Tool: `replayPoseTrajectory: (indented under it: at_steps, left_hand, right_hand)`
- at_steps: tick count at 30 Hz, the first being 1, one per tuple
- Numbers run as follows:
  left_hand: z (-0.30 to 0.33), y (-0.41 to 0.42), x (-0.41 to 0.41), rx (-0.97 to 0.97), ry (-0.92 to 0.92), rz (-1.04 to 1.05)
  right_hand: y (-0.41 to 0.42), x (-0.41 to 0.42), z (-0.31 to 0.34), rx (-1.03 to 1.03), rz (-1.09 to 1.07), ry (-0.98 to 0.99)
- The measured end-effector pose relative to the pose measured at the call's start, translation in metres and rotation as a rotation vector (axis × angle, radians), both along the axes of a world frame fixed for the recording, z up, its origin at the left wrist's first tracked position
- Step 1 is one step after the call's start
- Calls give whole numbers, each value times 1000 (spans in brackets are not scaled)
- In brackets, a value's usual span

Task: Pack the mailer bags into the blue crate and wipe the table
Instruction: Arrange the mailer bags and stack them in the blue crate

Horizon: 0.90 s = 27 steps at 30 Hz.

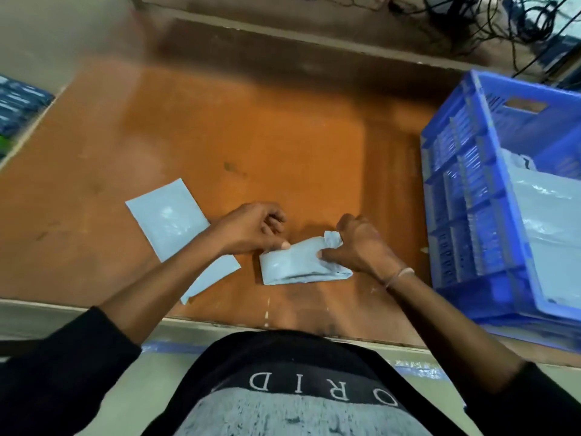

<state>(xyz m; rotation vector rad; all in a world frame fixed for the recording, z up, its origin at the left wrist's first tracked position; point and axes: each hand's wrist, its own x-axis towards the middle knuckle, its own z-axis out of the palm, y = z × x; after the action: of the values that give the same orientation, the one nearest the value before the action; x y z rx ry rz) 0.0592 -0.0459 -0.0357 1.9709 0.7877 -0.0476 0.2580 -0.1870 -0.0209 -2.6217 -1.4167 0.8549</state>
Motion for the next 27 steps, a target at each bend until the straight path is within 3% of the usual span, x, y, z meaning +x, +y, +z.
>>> replayPoseTrajectory:
  at_steps: [5,10,15,18,22,27]
  left_hand:
    - [-11,-7,-1,48,51,-105]
    - [-13,-7,0,12,45,-147]
    - [-11,0,-5,-149,-48,-83]
    - [-1,7,-11,-219,-133,-33]
    - [11,23,-27,-284,-211,159]
    - [7,46,-65,-314,-276,586]
  right_hand:
    - [-13,-3,-10,172,-214,107]
    - [-7,-1,-4,134,-443,335]
    - [9,-2,15,253,-575,708]
    - [27,2,29,313,-534,875]
    - [61,-3,35,418,-531,889]
    - [103,-40,12,517,-501,707]
